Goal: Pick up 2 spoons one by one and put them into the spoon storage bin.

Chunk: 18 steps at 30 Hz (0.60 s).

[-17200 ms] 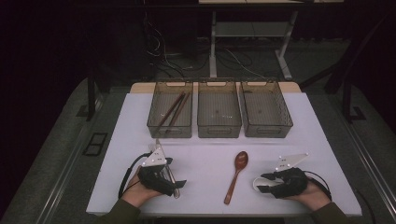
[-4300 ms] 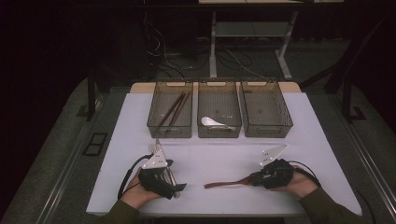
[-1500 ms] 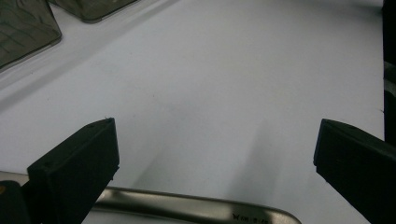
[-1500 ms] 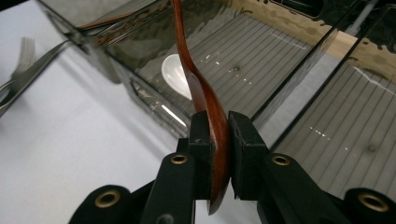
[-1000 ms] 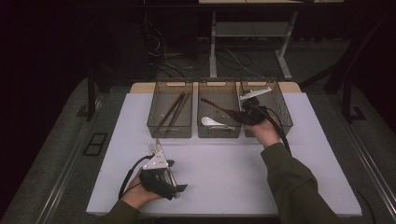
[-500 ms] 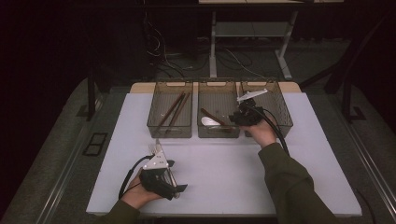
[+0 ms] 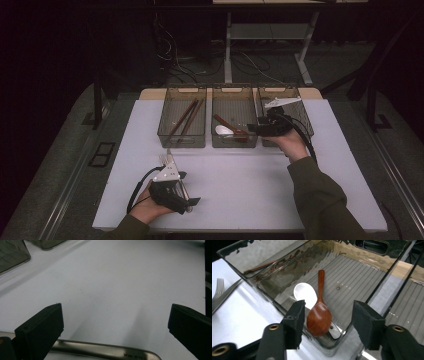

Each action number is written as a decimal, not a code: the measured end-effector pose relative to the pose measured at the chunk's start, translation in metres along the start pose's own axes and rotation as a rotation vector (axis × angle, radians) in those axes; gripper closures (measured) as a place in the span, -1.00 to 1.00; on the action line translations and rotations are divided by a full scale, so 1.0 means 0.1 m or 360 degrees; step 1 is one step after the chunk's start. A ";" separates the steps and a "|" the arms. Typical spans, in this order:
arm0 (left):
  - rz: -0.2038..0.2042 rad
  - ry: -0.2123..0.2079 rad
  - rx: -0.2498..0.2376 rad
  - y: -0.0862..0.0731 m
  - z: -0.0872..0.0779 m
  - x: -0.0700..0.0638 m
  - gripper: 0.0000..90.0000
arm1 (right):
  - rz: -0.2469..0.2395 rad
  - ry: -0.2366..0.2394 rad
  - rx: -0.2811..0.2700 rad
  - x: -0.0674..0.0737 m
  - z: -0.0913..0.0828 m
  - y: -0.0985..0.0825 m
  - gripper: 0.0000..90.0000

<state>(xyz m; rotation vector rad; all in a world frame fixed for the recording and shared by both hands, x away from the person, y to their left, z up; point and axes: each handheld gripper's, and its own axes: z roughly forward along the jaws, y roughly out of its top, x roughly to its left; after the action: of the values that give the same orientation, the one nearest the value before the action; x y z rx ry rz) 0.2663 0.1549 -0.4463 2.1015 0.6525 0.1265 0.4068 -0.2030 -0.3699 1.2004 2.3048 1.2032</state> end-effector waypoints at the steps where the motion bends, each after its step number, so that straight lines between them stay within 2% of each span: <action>1: 0.0007 0.0002 0.0007 0.00 0.00 0.00 -1.00 | 0.0006 0.0009 -0.0007 0.00 -0.03 -0.02 -0.11; 11: 0.0007 0.0003 0.0012 0.00 0.00 0.00 -1.00 | 0.0028 0.0121 -0.0051 0.08 -0.22 -0.27 -0.44; 18: 0.0007 0.0007 0.0003 0.00 -0.02 0.00 -1.00 | 0.0002 0.0179 -0.0073 0.09 -0.35 -0.53 -0.58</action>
<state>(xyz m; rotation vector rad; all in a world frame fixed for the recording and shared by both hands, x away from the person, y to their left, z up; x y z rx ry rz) 0.2660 0.1561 -0.4451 2.1050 0.6510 0.1329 0.3524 -0.2310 -0.3885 1.1466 2.3420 1.3487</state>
